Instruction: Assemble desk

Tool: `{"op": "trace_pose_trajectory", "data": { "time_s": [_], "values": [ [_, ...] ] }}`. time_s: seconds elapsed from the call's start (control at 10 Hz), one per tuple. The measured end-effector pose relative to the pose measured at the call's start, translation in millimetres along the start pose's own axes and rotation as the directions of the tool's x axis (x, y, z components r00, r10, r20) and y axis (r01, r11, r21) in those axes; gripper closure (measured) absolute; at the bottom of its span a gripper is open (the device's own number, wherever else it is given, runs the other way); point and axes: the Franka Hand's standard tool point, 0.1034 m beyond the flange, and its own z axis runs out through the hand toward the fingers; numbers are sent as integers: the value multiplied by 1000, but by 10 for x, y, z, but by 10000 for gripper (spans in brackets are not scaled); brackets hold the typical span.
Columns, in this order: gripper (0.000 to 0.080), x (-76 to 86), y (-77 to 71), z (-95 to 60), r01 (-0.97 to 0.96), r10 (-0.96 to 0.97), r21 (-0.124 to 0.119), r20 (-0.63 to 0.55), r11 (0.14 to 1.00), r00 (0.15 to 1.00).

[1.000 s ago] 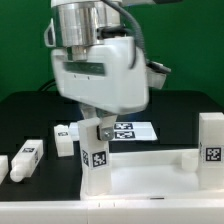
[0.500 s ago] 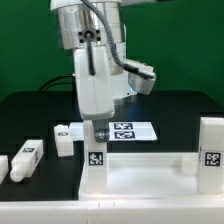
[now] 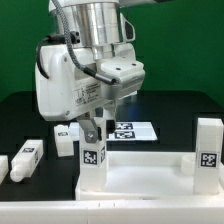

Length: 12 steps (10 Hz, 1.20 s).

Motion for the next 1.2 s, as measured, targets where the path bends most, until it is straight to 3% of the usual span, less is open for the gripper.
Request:
{"op": "trace_pose_trajectory", "data": {
  "time_s": [0.2, 0.3, 0.4, 0.5, 0.8, 0.9, 1.0, 1.1, 1.2],
  "values": [
    [223, -37, -3, -20, 13, -13, -2, 3, 1000, 1000],
    [223, -138, -17, -126, 43, -43, 3, 19, 999, 999],
    [162, -248, 56, -267, 72, -72, 10, 39, 997, 997],
    [162, -305, 114, -318, 77, -77, -2, 51, 997, 996],
    [150, -288, 111, -280, 77, -76, -4, 45, 997, 996],
    [150, -306, 146, -277, 112, -111, -14, 35, 994, 993],
    [150, -378, 228, -272, 178, -178, -31, 15, 984, 984],
    [150, -434, 430, -210, 216, -216, -50, 3, 975, 976],
    [150, -436, 694, -111, 249, -251, -92, -11, 964, 968]
  ]
}}
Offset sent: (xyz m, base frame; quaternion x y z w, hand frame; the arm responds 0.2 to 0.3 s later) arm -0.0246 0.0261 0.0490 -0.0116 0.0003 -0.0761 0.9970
